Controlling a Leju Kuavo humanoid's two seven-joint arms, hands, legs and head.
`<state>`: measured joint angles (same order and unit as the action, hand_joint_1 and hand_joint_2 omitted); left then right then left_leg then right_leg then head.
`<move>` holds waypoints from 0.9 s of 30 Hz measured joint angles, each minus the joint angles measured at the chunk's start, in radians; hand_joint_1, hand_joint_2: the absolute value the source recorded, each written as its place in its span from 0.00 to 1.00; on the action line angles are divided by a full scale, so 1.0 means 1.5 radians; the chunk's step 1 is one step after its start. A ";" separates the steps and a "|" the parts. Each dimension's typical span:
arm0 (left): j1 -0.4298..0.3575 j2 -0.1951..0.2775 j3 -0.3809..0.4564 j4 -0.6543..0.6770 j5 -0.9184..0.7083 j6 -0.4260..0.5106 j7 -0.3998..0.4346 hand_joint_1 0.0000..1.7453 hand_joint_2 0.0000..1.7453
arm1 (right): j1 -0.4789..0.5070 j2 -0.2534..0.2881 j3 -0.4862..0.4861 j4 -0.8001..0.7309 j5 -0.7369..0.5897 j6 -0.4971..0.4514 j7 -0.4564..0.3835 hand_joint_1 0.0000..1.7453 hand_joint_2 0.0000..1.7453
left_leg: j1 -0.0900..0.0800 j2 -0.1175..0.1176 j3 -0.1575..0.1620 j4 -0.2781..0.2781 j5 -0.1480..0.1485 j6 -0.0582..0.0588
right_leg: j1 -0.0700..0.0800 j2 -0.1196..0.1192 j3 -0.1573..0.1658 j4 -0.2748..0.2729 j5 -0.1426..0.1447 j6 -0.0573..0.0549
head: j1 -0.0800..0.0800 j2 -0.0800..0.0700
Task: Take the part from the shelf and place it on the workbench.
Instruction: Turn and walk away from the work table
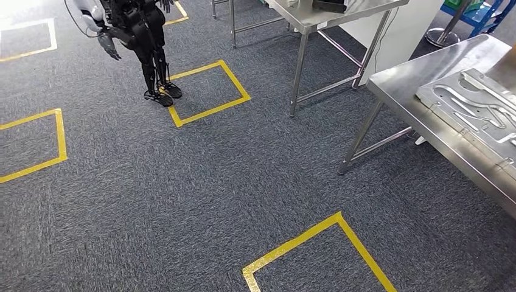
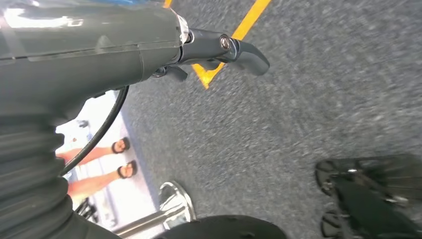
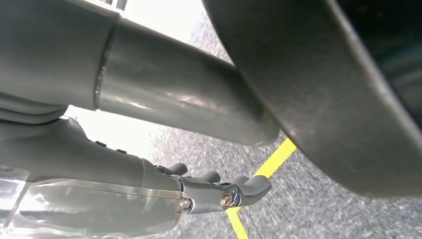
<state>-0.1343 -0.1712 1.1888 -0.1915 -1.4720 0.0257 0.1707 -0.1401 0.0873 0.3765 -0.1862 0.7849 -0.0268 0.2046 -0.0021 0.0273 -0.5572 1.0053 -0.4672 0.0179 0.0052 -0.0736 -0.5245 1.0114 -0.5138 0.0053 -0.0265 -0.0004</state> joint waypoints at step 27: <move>0.004 0.004 0.000 0.000 0.000 0.006 -0.001 0.00 1.00 | 0.002 0.000 0.010 -0.001 0.052 -0.029 -0.028 0.00 0.00 | 0.003 0.032 -0.002 0.008 0.000 -0.018 | 0.001 -0.015 0.005 -0.007 0.002 -0.013 | 0.000 0.000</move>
<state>-0.1288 -0.1656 1.1890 -0.1915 -1.4721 0.0347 0.1694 -0.1367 0.0872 0.3922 -0.1873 0.8635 -0.0708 0.1628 0.0026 0.0747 -0.5596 1.0168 -0.4677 -0.0090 0.0073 -0.0964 -0.5171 1.0016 -0.5102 -0.0147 -0.0267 -0.0004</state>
